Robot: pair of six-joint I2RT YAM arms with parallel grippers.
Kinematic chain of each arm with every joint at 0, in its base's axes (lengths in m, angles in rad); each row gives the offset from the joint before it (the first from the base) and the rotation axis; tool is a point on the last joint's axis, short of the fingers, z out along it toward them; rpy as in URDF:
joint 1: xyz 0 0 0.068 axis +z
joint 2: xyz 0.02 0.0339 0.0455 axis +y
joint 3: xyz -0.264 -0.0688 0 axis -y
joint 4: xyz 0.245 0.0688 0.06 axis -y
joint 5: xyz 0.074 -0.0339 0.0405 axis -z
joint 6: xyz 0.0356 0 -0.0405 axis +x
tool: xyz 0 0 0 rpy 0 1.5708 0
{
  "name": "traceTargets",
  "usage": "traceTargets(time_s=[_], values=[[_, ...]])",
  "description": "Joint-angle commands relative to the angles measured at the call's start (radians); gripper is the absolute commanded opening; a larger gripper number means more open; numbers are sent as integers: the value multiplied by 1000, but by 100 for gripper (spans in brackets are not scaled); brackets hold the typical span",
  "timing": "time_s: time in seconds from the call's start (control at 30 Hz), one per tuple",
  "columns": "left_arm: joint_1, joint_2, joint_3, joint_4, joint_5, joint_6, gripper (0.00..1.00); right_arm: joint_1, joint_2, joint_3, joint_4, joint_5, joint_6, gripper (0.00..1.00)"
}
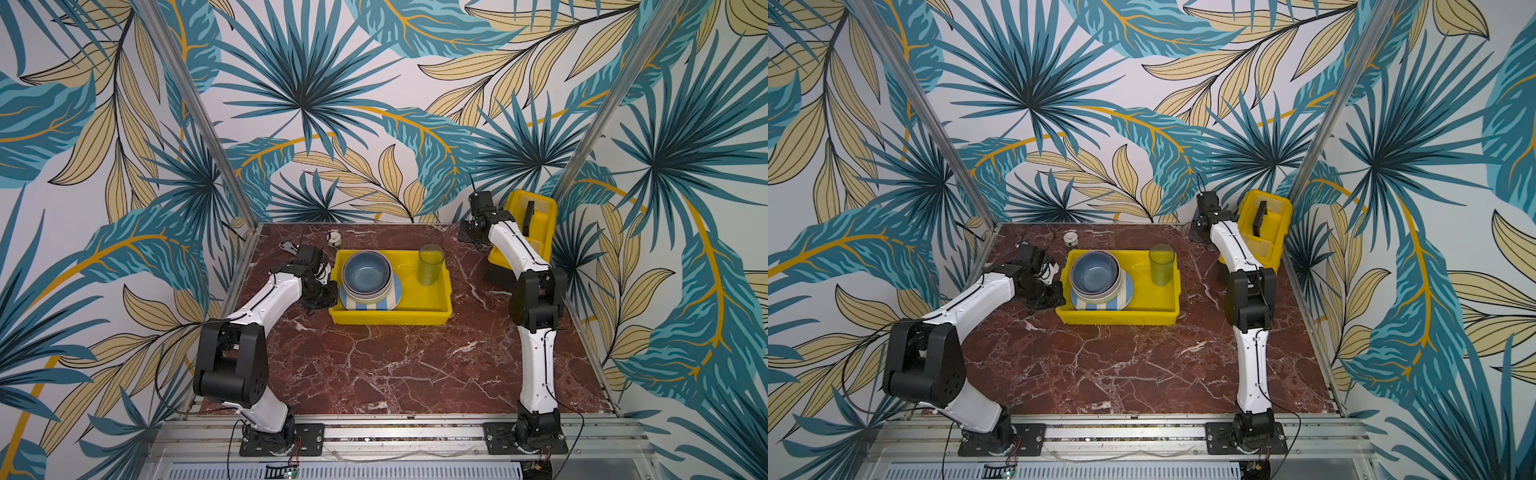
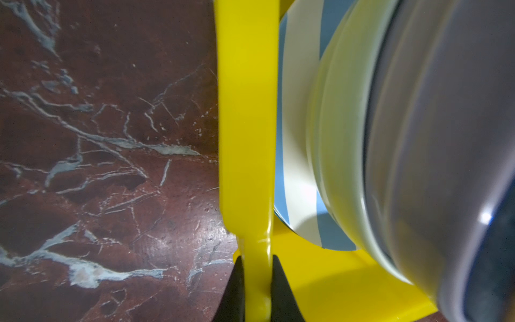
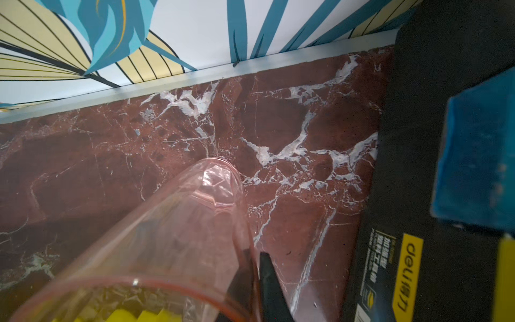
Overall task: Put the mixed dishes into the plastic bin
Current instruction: 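Lift the clear pink cup with the right gripper and carry it over the bin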
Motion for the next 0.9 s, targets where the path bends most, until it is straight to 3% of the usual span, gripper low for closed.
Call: traceTargets(time_s=[0.0,0.23,0.43,0.87], values=[[0,-38,8,9,33,-2,10,-2,-137,-26,-22,-31,-38,1],[0,-32,7,15,32,-5,10,10,-320,-66,-112,-45,-96,0],[1,-32,3,20,28,-8,10,48,-423,-24,-298,-62,-150,0],[1,-32,0,26,29,-8,10,222,-586,-24,-587,-71,-188,1]])
